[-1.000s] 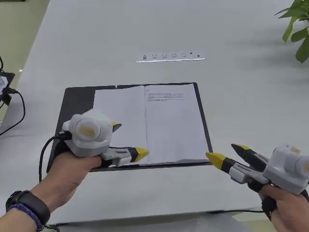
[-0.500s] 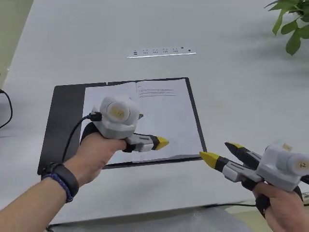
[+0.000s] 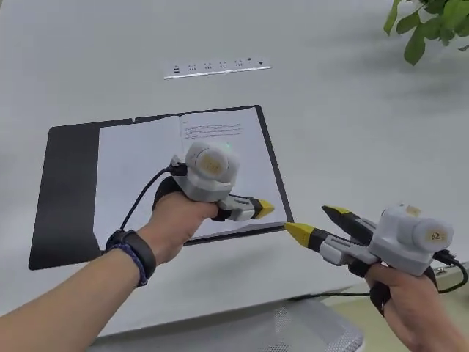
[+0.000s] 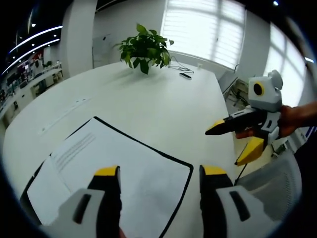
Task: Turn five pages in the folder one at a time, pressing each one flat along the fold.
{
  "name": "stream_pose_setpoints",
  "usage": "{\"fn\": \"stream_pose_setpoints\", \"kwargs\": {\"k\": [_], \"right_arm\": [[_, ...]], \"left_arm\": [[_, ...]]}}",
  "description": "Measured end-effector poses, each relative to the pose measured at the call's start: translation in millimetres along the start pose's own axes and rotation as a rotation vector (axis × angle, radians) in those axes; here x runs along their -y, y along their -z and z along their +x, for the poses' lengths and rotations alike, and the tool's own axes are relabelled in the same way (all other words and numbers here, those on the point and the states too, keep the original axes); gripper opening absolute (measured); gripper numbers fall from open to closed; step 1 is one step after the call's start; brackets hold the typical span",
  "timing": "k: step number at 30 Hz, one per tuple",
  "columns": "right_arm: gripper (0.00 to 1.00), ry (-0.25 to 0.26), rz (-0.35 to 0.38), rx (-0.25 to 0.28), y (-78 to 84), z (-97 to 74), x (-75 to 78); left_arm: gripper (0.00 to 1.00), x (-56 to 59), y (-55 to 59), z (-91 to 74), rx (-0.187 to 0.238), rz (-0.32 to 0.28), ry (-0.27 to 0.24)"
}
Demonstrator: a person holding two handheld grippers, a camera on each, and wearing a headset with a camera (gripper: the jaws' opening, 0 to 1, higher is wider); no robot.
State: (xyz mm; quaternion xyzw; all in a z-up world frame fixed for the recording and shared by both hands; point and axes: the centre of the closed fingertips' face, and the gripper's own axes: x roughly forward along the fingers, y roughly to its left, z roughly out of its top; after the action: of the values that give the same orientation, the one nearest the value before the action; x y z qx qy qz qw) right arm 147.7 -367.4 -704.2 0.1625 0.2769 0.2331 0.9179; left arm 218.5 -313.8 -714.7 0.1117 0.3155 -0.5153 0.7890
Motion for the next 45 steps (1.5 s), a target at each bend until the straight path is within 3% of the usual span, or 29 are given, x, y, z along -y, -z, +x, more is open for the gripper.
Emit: {"fn": "stream_pose_setpoints", "kwargs": {"k": [3,7,9,15,25,35,40,45], "right_arm": [[0.64,0.000,0.004,-0.002,1.5,-0.4,1.3],[0.64,0.003,0.016,-0.006,3.0,-1.5,3.0],[0.64,0.004,0.025,-0.009,4.6,-1.5,4.6],[0.64,-0.004,0.021,-0.024,5.2,0.1,6.4],[0.61,-0.010,0.026,-0.032,0.9,4.8,10.8],[0.59,-0.021,0.037,-0.024,-5.6,16.4,11.2],[0.57,-0.032,0.057,-0.001,-14.4,30.3,9.8],[0.56,-0.060,0.047,-0.017,-14.9,47.2,5.0]], "left_arm": [[0.64,0.5,-2.0,12.0,-0.002,0.011,-0.008],[0.64,-2.1,8.4,29.8,-0.052,0.028,-0.036],[0.65,-2.3,10.1,37.0,-0.055,0.041,-0.050],[0.66,-8.5,18.9,49.3,-0.080,0.018,-0.083],[0.66,-10.0,43.3,55.8,-0.135,0.057,-0.093],[0.61,-16.3,42.4,51.9,-0.122,0.076,-0.083],[0.54,-21.2,41.8,49.9,-0.116,0.064,-0.077],[0.50,-23.5,41.6,48.3,-0.104,0.052,-0.083]]}}
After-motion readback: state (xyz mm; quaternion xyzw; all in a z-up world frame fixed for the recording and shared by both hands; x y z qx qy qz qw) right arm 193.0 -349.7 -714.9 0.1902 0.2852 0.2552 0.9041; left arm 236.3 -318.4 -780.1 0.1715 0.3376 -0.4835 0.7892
